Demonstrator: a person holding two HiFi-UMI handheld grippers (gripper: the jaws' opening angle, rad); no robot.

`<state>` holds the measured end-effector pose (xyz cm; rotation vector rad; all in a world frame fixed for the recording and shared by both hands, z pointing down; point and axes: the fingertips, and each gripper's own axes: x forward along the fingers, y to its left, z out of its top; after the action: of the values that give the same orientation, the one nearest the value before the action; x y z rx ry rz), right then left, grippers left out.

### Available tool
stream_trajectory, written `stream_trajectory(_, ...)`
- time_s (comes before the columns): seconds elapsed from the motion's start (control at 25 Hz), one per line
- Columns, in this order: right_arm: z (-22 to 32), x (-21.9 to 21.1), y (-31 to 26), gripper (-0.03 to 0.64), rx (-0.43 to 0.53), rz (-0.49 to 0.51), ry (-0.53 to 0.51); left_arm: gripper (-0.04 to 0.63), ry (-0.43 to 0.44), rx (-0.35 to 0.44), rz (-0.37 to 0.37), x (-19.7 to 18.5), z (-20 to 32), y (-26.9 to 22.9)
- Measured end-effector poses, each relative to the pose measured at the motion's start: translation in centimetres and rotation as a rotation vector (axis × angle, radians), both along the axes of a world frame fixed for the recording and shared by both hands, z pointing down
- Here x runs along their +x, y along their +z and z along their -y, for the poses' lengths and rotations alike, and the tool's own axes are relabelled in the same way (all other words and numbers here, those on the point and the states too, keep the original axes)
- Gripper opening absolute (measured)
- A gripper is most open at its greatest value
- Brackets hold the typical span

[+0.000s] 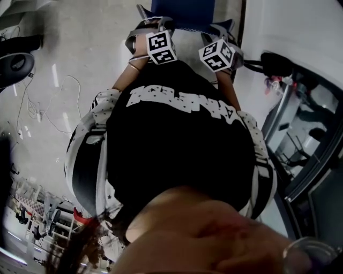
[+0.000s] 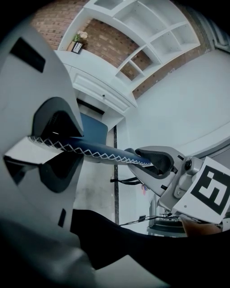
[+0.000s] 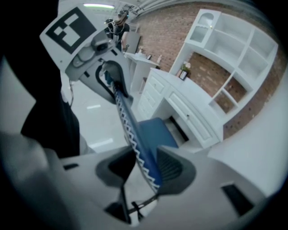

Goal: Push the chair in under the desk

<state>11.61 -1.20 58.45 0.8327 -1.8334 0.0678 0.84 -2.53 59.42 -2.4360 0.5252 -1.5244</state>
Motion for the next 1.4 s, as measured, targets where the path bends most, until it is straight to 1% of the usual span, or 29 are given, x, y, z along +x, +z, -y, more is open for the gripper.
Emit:
stream_trajectory(0.2, 1.6, -0.1, 0.0, 0.161, 0.013, -0.006, 0.001, 0.126, -0.005, 0.017, 0.002, -0.1, 1.8, -0.1)
stream_trajectory(0.32, 1.6, 0.7, 0.1, 0.161, 0.008, -0.006, 0.011, 0.126, 0.014, 0.004, -0.004, 0.8, 1.8, -0.1)
stream_trajectory(0.48, 2.4, -0.3, 0.0, 0.163, 0.009, -0.018, 0.017, 0.127, 0.023, -0.002, -0.013, -0.2, 2.5, -0.1)
stream_trajectory(0.72, 2.6, 0.7, 0.7, 0.161, -0.011, -0.024, 0.021, 0.127, 0.030, -0.011, -0.013, 0.9, 2.7, 0.4)
stream_trajectory(0.88, 3.9, 0.2, 1.3, 0.163, -0.021, -0.030, 0.014, 0.127, 0.026, -0.013, -0.016, 0.3, 3.9, 1.0)
stream_trajectory(1.24, 4.6, 0.3, 0.6, 0.163, 0.002, -0.039, 0.007, 0.127, 0.017, 0.002, -0.018, 0.4, 4.7, 0.5)
stream_trajectory(1.4, 4.8, 0.3, 0.4, 0.163, 0.004, -0.035, 0.002, 0.129, 0.019, -0.004, -0.021, 0.5, 4.8, 0.2)
